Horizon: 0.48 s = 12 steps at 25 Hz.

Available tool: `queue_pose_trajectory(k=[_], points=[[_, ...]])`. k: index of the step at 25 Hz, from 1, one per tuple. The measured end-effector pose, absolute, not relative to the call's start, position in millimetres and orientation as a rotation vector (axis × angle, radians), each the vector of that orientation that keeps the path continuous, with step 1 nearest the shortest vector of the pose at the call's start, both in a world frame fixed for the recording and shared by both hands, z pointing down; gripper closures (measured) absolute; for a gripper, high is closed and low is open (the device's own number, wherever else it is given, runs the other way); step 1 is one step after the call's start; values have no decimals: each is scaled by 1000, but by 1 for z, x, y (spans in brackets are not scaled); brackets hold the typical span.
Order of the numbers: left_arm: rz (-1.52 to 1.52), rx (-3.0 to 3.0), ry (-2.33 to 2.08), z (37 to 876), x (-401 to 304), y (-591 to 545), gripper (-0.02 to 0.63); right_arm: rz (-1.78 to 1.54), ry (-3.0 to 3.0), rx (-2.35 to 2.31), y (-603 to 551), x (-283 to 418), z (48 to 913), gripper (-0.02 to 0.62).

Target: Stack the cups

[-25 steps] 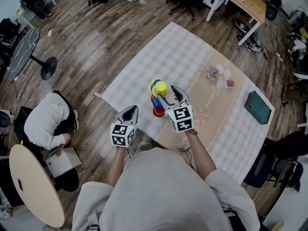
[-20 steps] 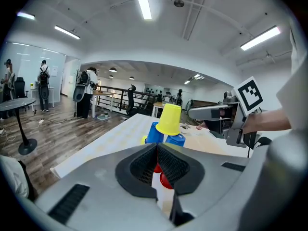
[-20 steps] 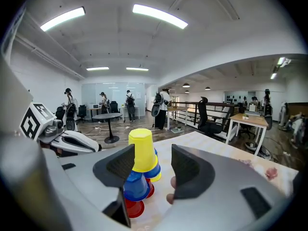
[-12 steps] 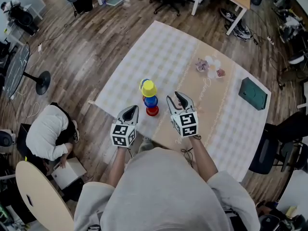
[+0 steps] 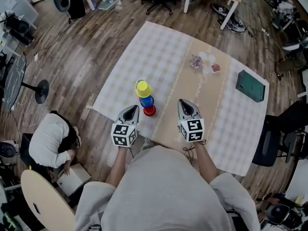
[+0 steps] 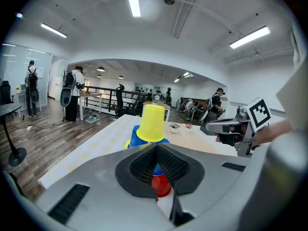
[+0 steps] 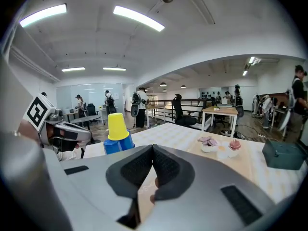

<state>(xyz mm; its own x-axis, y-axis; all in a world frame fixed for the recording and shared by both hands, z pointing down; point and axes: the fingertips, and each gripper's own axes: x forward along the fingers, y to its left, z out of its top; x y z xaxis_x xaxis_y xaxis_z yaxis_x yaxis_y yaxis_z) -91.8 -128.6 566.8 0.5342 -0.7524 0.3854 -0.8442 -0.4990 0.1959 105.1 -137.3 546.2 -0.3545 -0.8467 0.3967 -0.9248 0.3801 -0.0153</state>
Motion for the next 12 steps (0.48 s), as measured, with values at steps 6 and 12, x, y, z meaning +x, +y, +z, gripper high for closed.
queue_pose_trajectory(k=[6,12], points=[[362,2429,-1298,567,-87,-129,592,353,-2297,1581,-122,118,554,595],[367,2431,-1292,566,-84,-129,592,376,-2275,1591,-110,126,562,595]])
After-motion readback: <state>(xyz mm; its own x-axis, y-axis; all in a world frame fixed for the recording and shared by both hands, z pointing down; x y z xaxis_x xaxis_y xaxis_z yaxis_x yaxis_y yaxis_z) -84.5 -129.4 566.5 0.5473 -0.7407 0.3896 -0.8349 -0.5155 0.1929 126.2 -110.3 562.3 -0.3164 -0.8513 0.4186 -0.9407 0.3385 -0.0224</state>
